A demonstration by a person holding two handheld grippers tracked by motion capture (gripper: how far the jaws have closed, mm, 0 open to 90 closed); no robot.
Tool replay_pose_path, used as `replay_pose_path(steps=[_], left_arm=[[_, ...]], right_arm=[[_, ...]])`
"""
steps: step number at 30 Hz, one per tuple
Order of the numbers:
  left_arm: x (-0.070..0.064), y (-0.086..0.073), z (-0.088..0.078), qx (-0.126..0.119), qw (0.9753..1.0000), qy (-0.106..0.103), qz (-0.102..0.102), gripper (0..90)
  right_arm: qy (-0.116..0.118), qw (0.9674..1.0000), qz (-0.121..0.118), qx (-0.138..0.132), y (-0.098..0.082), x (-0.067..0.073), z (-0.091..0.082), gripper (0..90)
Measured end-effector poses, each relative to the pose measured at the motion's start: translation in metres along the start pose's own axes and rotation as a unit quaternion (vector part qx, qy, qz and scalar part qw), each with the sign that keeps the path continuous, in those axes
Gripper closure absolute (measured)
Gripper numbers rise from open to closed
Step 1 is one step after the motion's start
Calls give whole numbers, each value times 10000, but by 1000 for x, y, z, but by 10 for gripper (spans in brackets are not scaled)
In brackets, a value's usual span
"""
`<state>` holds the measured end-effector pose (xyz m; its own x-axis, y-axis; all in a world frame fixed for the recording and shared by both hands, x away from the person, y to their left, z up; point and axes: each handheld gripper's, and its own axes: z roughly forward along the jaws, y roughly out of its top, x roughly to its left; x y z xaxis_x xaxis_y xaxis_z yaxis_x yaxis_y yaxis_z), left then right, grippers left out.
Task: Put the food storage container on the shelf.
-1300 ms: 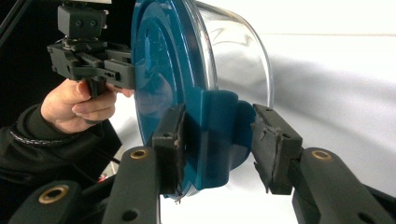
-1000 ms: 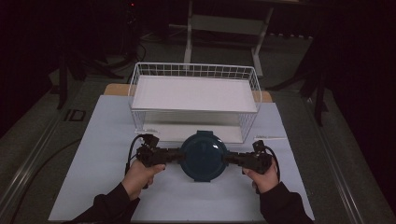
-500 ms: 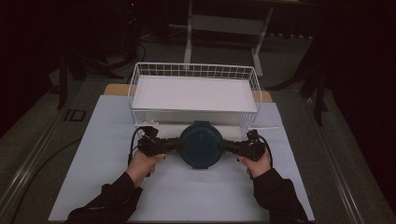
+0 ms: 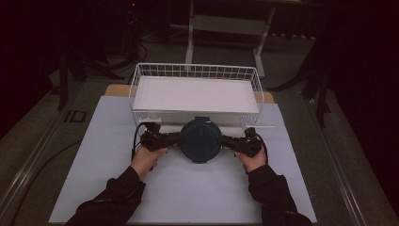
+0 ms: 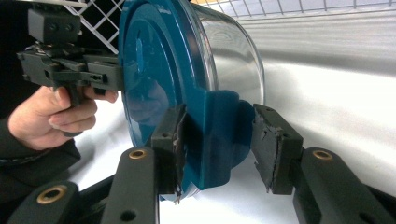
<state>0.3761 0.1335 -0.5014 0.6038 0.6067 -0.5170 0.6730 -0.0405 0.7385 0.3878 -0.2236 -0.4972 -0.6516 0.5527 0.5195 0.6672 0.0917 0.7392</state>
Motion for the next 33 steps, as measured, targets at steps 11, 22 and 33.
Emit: replay_pose_path(steps=[11, 22, 33], left_arm=[[9, 2, 5, -70, 10000, 13, -44, 550], [16, -2, 13, -266, 9993, 8, -256, 499], [15, 6, 16, -417, 9978, 476, -199, 449]], right_arm=[[-154, 9999, 29, -32, 3, -6, 8, 558], [-447, 9988, 131, -142, 5, -8, 10, 537], [-817, 9957, 33, -438, 10, -7, 17, 479]])
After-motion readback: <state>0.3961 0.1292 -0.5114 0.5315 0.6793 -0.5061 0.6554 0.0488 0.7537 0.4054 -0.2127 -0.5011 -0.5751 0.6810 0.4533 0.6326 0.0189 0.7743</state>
